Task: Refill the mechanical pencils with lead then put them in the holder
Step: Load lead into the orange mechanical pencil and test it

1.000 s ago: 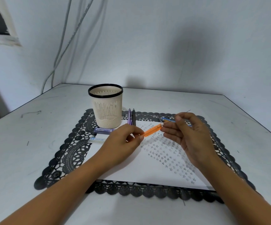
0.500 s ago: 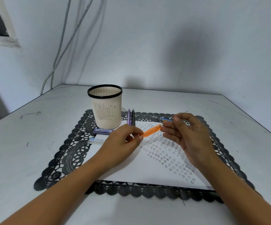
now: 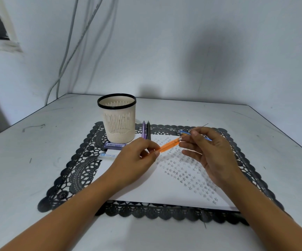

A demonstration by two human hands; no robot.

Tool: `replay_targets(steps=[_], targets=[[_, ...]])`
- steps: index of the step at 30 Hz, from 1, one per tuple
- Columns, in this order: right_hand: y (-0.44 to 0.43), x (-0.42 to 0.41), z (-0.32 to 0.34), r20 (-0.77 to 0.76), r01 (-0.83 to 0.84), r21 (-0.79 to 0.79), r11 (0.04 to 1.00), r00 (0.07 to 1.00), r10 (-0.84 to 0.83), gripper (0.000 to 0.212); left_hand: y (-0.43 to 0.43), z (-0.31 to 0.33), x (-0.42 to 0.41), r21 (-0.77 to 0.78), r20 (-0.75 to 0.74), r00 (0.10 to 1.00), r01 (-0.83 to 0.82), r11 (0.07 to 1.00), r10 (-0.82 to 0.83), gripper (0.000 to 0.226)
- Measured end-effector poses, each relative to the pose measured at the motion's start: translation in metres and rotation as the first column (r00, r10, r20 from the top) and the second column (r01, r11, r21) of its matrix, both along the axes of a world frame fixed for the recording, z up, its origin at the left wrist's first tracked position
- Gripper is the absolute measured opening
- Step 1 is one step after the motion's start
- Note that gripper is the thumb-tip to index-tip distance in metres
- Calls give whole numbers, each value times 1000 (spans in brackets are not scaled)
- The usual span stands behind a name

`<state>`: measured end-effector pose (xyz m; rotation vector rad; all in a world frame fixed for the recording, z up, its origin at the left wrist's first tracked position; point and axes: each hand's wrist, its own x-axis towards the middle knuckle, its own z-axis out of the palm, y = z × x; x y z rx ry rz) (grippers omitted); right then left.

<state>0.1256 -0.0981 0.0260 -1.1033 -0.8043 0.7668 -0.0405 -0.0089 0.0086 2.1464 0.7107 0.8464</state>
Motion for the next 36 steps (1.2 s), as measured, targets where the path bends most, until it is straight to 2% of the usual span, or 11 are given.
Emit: replay_targets(steps=[36], targets=[[0,0,-1,-22,10,-10,1000,1000,-10,9,0,1,0,11,1,1000,-3,1000,3,22]])
